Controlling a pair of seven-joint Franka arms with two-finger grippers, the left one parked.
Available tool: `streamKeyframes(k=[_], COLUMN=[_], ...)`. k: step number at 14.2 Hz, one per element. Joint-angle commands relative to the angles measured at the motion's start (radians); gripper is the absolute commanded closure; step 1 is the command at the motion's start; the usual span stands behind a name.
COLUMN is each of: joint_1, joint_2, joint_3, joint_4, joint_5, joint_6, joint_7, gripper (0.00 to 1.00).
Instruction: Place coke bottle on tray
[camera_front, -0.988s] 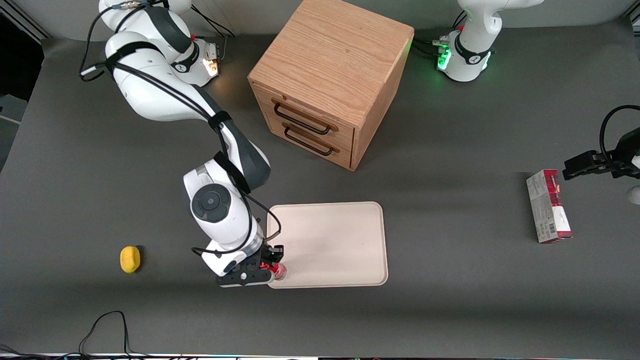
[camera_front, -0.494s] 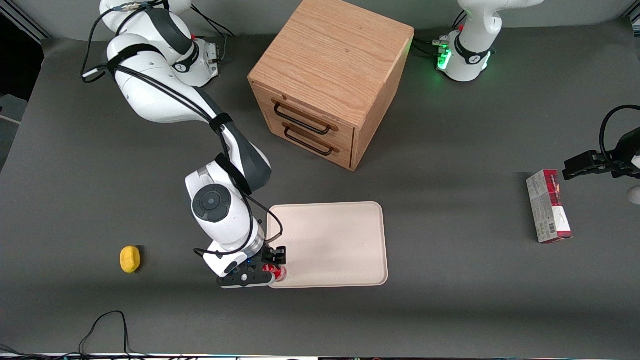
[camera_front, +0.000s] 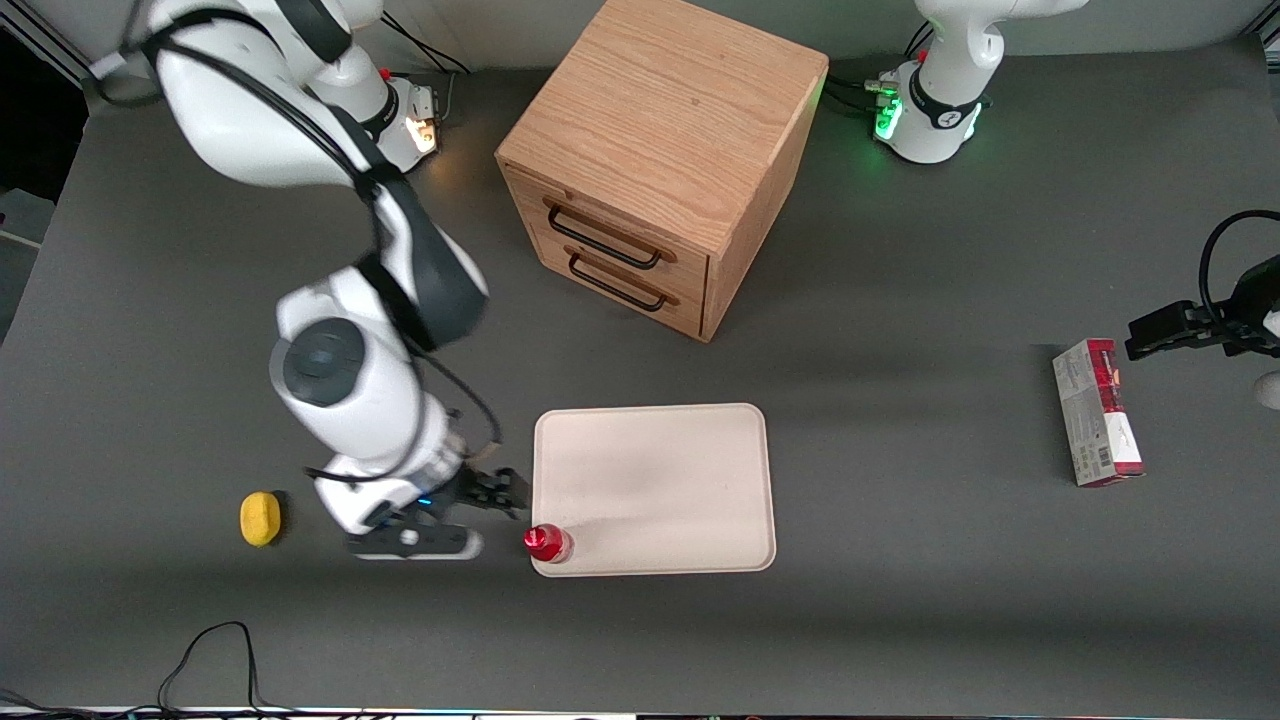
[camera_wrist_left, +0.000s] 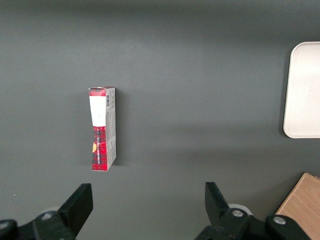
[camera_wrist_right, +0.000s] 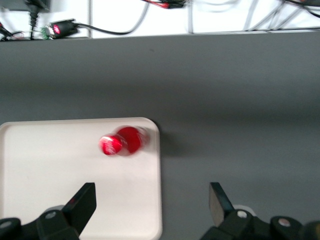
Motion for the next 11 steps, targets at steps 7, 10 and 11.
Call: streamKeyframes(k=[7,10,11], joint_1=[-0.013,-0.018,-0.019], joint_2=[-0.544,-0.542,-0.532], joint_3=[-0.306,-0.321,-0.323], joint_4=[-0.579,-0.513,-0.490], joint_5=[0.162,0.156,0.156], joint_6=[-0.130,-0.210,-0.221], joint_7=[-0.221,-0.250,-0.259], gripper=[0.00,0.00,0.00])
